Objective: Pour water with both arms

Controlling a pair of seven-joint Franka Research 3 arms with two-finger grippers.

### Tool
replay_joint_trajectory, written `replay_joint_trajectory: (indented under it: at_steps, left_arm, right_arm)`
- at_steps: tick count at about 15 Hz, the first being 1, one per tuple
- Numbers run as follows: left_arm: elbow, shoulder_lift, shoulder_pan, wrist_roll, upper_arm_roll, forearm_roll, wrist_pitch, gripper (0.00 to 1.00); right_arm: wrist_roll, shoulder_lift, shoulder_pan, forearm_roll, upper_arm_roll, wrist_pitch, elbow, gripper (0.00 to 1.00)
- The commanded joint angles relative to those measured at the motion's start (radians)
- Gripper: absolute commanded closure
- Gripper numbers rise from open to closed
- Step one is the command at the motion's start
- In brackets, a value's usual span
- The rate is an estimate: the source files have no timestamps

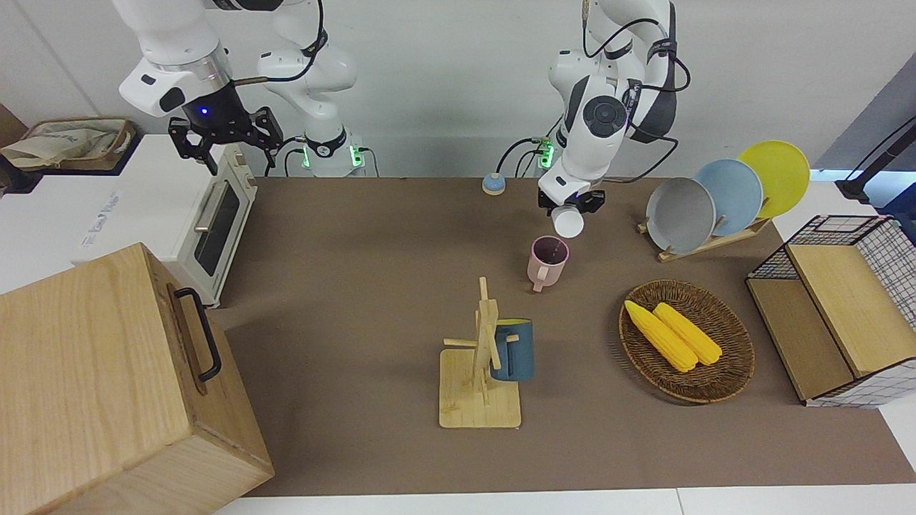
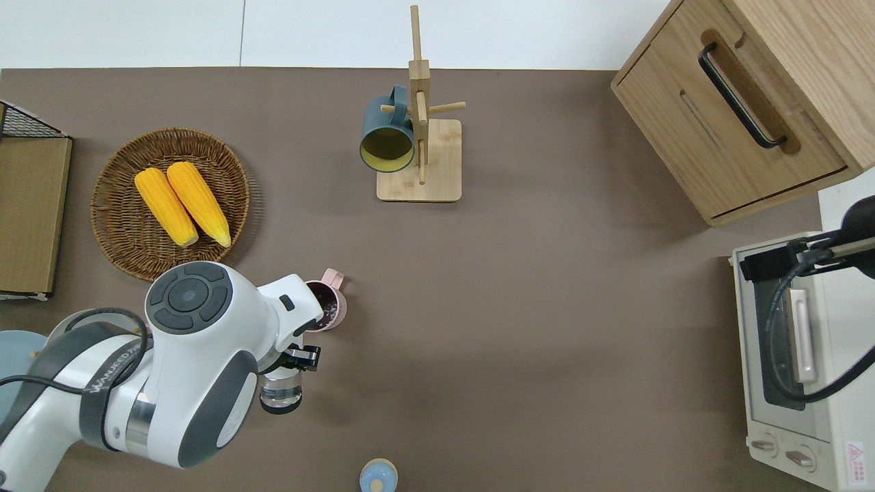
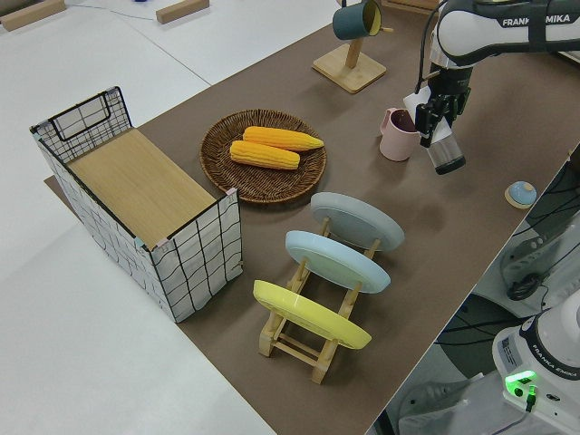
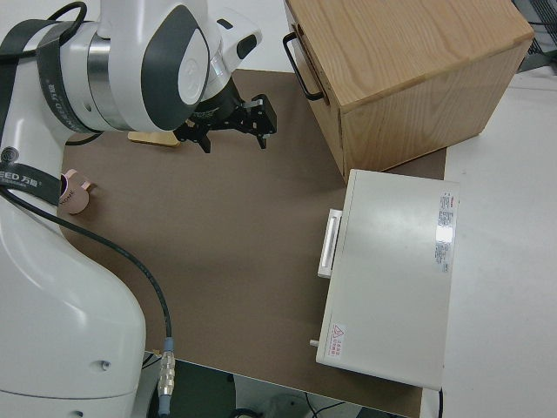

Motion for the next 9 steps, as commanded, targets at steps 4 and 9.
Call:
replay_joint_trajectory:
  at_steps: [4, 9]
  left_arm:
    - [-0.16, -0.137, -0.016, -0.026, 0.002, 0.017, 0.223, 1.0]
    - [-0.219, -0.162, -0.016, -0.028, -0.004, 0.011, 0.34, 1.0]
  right_arm:
    - [0.004, -0.016, -0.002, 0.005, 0.001, 0.001, -0.016, 0.011]
    - [0.004, -0.016, 0.0, 0.005, 0.001, 0.001, -0.016, 0.011]
